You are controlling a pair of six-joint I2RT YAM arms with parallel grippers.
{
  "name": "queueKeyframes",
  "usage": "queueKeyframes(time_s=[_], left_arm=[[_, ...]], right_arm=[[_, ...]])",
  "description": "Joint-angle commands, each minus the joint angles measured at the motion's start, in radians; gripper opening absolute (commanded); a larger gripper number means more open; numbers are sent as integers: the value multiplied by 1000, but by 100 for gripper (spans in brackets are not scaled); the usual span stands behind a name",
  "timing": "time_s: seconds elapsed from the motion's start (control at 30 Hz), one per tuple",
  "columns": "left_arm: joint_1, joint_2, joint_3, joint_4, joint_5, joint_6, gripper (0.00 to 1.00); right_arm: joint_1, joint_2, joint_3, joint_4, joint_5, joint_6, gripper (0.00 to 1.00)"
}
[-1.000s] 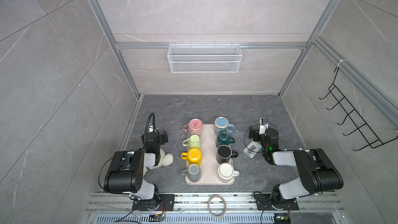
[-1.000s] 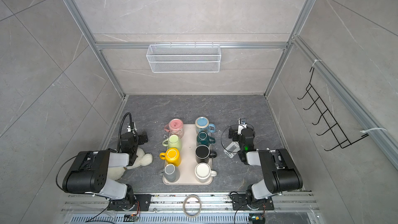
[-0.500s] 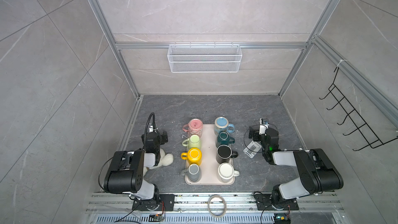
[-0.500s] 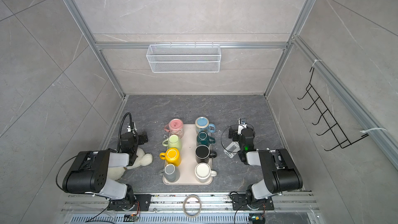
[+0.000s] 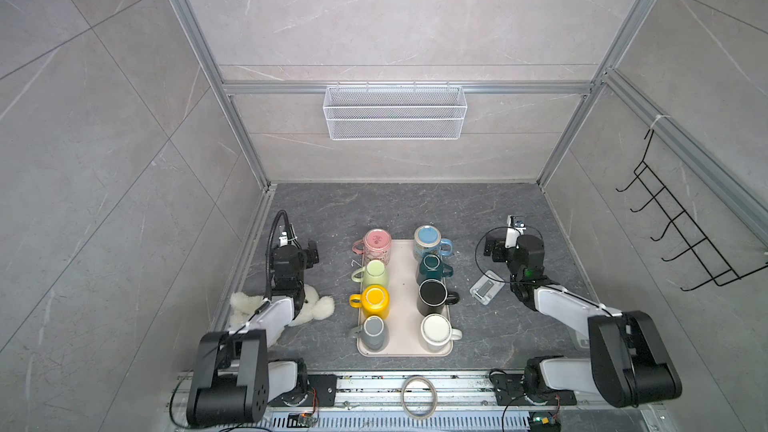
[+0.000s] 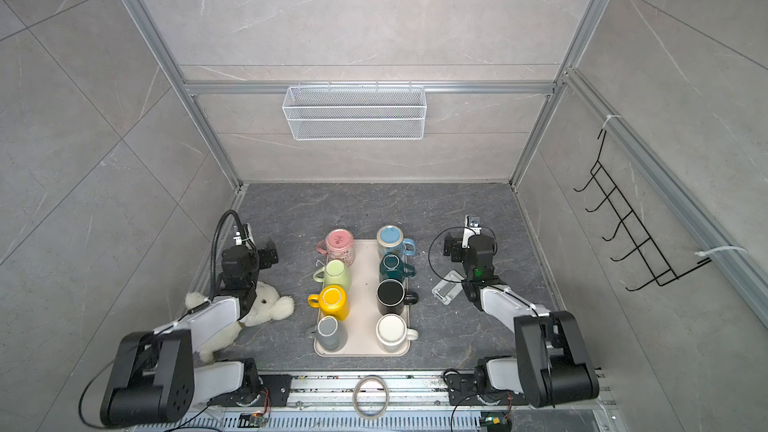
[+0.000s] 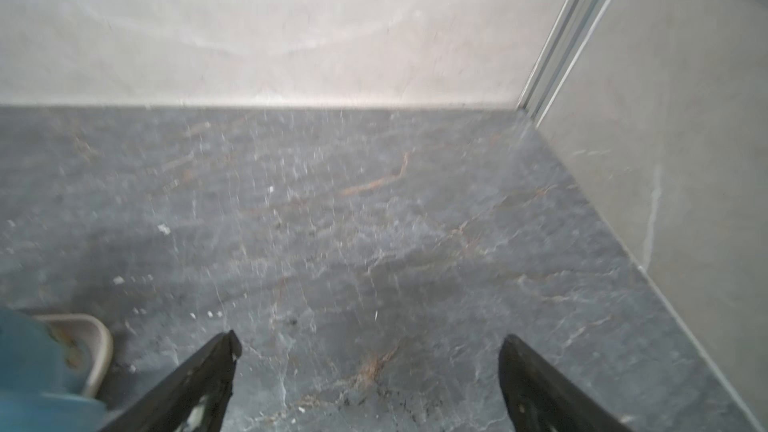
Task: Turn the mug right side up
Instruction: 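Move the right gripper toward the blue butterfly mug while the left arm rises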
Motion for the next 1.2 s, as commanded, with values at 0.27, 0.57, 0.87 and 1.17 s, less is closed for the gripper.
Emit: queueKeyframes(time_s=[0.27, 0.57, 0.87, 1.17], left_arm=[[-1, -215, 260, -578, 55, -282, 92], [-2, -190, 383, -803, 188, -545, 92], [-1, -196, 436, -894, 178, -676, 92], [-1, -190, 448, -935, 138, -692, 92]], right_arm=[[31, -125, 457, -813, -152, 256, 85], [34, -128, 560, -988, -351, 649, 72], [34, -200, 371, -777, -404, 1099, 52], [45, -210, 152, -550, -446, 1515, 47]])
